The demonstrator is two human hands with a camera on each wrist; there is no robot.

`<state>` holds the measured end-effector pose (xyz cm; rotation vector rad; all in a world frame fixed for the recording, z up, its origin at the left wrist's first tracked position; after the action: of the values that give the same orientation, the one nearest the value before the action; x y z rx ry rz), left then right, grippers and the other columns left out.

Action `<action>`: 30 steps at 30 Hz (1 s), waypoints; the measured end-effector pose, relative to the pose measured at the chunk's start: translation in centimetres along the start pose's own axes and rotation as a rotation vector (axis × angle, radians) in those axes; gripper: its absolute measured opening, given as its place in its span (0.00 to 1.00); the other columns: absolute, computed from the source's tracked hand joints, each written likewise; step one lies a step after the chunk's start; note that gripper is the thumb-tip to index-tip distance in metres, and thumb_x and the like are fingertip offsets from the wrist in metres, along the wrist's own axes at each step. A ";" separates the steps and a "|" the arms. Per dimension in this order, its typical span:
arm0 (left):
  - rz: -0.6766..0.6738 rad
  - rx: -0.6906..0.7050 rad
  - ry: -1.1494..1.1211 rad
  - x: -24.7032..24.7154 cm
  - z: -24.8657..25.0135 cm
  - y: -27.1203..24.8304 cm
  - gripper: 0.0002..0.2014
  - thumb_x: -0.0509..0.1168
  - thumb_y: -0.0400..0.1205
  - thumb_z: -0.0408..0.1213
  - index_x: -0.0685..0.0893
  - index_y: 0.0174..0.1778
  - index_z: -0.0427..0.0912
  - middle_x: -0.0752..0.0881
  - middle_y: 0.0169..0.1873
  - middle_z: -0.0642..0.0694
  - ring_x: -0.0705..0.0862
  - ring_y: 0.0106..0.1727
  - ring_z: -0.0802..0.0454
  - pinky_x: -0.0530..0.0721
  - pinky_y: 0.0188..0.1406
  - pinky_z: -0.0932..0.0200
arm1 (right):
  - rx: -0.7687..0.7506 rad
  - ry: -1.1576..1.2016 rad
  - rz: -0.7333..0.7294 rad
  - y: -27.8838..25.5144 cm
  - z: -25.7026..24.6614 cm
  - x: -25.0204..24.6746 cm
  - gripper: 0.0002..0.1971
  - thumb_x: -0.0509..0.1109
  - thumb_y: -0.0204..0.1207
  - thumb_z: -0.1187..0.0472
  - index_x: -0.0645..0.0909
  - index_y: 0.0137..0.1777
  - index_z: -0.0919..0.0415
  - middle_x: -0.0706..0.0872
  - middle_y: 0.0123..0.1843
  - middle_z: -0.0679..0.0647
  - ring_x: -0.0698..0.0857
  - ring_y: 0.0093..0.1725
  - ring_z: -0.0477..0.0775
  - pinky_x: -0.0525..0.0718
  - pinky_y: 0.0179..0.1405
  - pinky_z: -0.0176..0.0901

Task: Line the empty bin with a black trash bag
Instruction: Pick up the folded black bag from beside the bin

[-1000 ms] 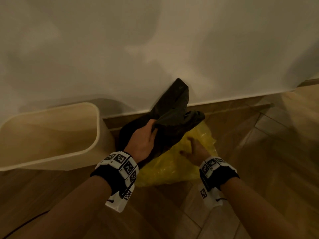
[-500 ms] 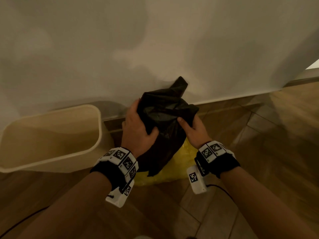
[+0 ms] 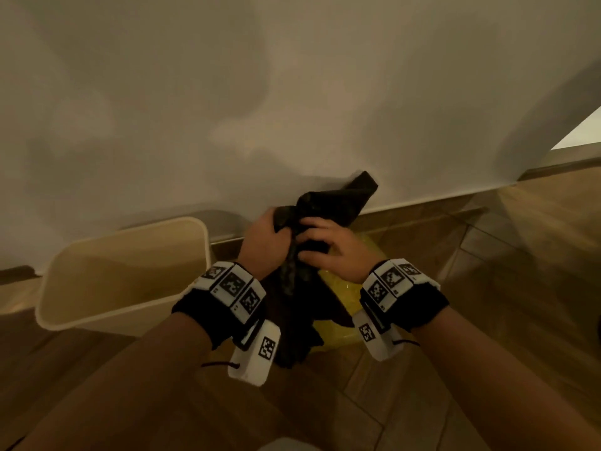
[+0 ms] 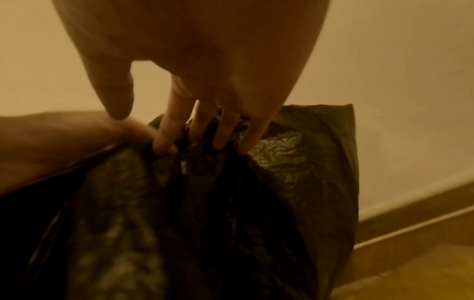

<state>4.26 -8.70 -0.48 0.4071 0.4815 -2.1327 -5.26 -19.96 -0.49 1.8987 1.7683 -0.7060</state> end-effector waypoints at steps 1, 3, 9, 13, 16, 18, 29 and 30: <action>0.022 0.028 0.025 -0.6 0.1 0.2 0.16 0.58 0.80 0.30 0.79 0.64 0.39 0.84 0.59 0.41 0.81 0.62 0.45 0.75 0.61 0.59 | 0.003 0.015 0.051 -0.3 0.1 -0.5 0.15 0.69 0.76 0.57 0.85 0.60 0.59 0.76 0.74 0.56 0.71 0.72 0.48 0.62 0.73 0.38; 0.047 0.054 -0.066 -2.1 0.5 0.5 0.14 0.58 0.80 0.27 0.80 0.59 0.41 0.84 0.54 0.44 0.81 0.61 0.46 0.76 0.64 0.57 | 0.034 0.034 0.279 -0.9 0.7 -1.4 0.15 0.68 0.72 0.54 0.87 0.55 0.58 0.84 0.63 0.54 0.78 0.64 0.49 0.72 0.70 0.44; 0.203 -0.028 -0.358 -5.5 1.1 0.8 0.18 0.60 0.82 0.36 0.78 0.68 0.41 0.82 0.65 0.43 0.81 0.65 0.43 0.77 0.70 0.45 | 0.262 0.319 0.241 -4.0 3.0 -0.5 0.31 0.77 0.56 0.37 0.73 0.59 0.41 0.79 0.58 0.42 0.79 0.62 0.43 0.81 0.62 0.42; 0.226 -0.033 -0.358 -4.9 1.4 0.2 0.19 0.59 0.83 0.39 0.72 0.71 0.41 0.79 0.60 0.49 0.79 0.61 0.50 0.77 0.64 0.58 | 0.207 0.003 0.048 -3.1 1.8 -0.2 0.18 0.75 0.72 0.60 0.79 0.61 0.60 0.84 0.50 0.48 0.82 0.51 0.43 0.72 0.43 0.24; 0.192 0.094 -0.271 -4.8 1.8 -0.7 0.27 0.64 0.81 0.42 0.61 0.74 0.42 0.78 0.55 0.50 0.80 0.52 0.57 0.81 0.46 0.71 | 0.216 -0.003 0.297 -2.6 1.6 -1.9 0.10 0.66 0.74 0.73 0.82 0.54 0.68 0.87 0.49 0.63 0.82 0.52 0.52 0.71 0.44 0.32; 0.078 0.158 -0.216 -5.0 1.5 -1.0 0.37 0.71 0.76 0.41 0.55 0.75 0.47 0.76 0.52 0.52 0.80 0.47 0.64 0.82 0.41 0.71 | 0.258 0.038 0.437 -2.6 1.2 -3.2 0.12 0.62 0.75 0.76 0.80 0.56 0.69 0.87 0.52 0.66 0.81 0.51 0.51 0.72 0.46 0.33; -0.160 0.142 0.628 -5.0 0.0 -1.6 0.17 0.63 0.80 0.40 0.81 0.65 0.44 0.86 0.60 0.41 0.84 0.59 0.45 0.79 0.57 0.57 | 0.294 0.340 0.908 -1.5 -1.5 -8.6 0.13 0.55 0.77 0.73 0.78 0.56 0.68 0.82 0.48 0.55 0.81 0.50 0.51 0.79 0.50 0.37; -0.195 0.124 0.587 -4.7 0.0 -1.9 0.26 0.69 0.76 0.46 0.75 0.70 0.44 0.82 0.65 0.41 0.81 0.63 0.46 0.78 0.60 0.57 | 0.275 0.362 0.877 -1.4 -1.8 -8.5 0.12 0.55 0.77 0.73 0.78 0.54 0.65 0.83 0.46 0.53 0.81 0.48 0.50 0.80 0.49 0.36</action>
<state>5.36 -4.42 2.05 1.1101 0.7423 -2.2183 -6.93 -25.25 6.38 2.8019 0.8250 -0.2828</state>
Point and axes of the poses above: each hand's wrist, its own y-axis towards the middle knuckle, its own x-axis out of the palm, z = x × y, the point moved 1 cm from there along y, towards the middle knuckle
